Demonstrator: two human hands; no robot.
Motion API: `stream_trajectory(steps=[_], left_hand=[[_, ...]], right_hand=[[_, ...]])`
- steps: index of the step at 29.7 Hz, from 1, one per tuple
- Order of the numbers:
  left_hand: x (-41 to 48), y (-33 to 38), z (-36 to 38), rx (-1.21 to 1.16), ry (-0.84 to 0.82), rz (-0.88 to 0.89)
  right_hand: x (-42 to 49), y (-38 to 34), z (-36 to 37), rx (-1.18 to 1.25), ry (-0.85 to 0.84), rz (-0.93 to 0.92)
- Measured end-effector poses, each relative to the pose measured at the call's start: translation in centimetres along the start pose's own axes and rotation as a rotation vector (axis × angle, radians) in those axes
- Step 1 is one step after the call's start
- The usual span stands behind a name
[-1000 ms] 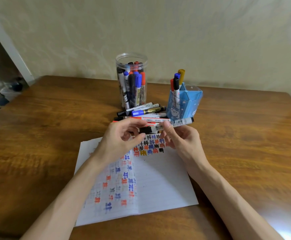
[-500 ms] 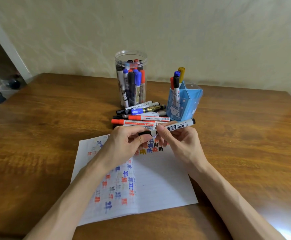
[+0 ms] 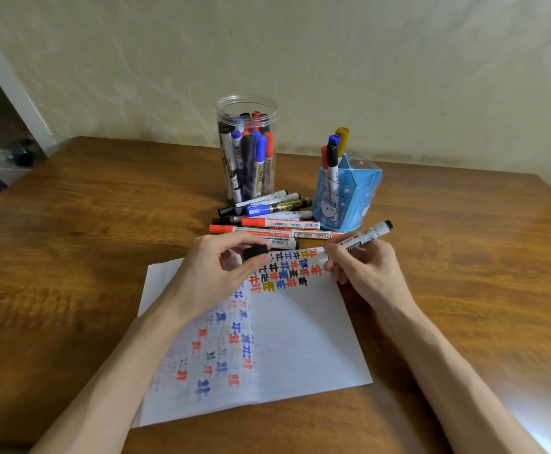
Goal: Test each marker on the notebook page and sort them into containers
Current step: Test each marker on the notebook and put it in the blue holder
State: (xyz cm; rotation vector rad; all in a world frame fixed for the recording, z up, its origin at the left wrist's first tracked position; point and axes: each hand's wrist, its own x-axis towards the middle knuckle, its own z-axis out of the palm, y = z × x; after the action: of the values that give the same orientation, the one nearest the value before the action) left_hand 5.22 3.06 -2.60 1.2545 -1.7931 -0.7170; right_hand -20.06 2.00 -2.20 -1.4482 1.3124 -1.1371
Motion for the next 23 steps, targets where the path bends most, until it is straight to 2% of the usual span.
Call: stream_trajectory(steps=[12,23], left_hand=[[-0.20,-0.70,0.23,0.055,0.008,0.024],[-0.22,-0.70,0.23,0.066,0.003,0.007]], right_hand=[[-0.34,0.16,0.79,-0.237,0.056,-0.041],[-0.73,0.03,1.08,-0.316,0.059,-0.102]])
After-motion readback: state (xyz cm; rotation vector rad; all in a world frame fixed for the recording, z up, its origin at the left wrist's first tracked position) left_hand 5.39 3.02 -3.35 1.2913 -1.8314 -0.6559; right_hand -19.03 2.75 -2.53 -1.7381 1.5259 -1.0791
